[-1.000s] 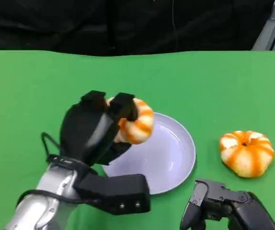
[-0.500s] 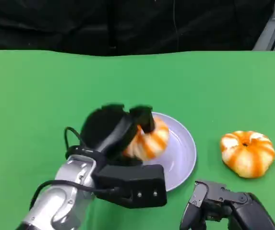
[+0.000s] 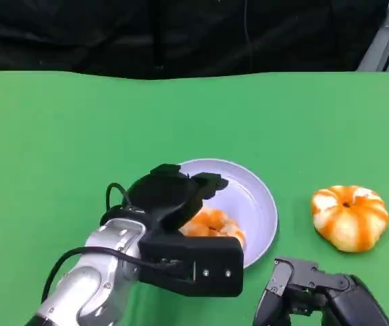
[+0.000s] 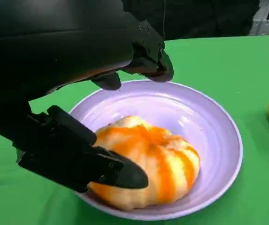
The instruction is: Grasp the bread from the table and place it into the plate.
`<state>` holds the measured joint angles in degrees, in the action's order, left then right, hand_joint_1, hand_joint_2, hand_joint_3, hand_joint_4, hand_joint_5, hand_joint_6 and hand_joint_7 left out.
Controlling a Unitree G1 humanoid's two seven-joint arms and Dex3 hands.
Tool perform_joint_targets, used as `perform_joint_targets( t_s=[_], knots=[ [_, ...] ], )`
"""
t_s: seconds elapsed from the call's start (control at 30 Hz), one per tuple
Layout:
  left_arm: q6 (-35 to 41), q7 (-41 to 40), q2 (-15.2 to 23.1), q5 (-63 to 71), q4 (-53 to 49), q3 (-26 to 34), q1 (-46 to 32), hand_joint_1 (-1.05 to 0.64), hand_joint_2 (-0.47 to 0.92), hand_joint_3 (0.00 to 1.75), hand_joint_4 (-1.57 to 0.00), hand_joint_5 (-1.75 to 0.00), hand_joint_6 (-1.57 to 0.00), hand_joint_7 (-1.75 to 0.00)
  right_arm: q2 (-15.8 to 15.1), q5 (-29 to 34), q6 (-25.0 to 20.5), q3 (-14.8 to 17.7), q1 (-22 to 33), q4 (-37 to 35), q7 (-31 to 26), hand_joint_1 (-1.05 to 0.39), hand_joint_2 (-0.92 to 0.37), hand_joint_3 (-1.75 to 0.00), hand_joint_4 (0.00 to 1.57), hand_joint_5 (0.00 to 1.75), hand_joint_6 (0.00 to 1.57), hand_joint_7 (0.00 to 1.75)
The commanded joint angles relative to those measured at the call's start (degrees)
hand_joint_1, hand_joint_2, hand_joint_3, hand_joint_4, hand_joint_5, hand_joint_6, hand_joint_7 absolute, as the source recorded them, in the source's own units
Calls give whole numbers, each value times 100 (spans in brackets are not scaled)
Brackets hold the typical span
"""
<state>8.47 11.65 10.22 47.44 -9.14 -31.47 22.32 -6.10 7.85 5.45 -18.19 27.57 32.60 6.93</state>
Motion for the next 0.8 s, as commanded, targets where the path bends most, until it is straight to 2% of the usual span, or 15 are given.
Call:
perform_joint_targets(
  t_s=[0.03,0.07,0.17,0.5,0.63,0.8],
  knots=[
    [447,1041,182,34,103,-140,173,-83,92,44,0,-21,-7,-10,-7,10,-29,1,23,125,-46,9,-24,-157,90,169,77,146],
    [510,1180,198,29,120,-148,187,-88,92,48,0,-13,-5,-10,-8,13,-48,0,19,134,-48,9,-23,-158,90,169,77,147],
    [599,1416,238,8,179,-152,204,-93,92,51,0,-7,-4,-9,-18,0,-74,-1,21,142,-44,9,-23,-158,90,169,76,147],
    [652,1608,305,-32,224,-153,211,-98,92,53,-1,-7,-5,-9,-21,-46,-17,22,16,103,-42,11,-25,-156,90,168,76,147],
    [400,1252,541,-335,1030,366,-198,-92,92,51,-1,-9,-2,-8,-18,-49,-44,23,-3,80,-42,10,-25,-155,91,169,76,146],
    [344,1179,584,-978,1840,1025,-706,-84,92,49,-2,-14,-4,-10,-5,-61,-59,11,-21,71,-45,11,-26,-155,91,170,76,147]
  ],
)
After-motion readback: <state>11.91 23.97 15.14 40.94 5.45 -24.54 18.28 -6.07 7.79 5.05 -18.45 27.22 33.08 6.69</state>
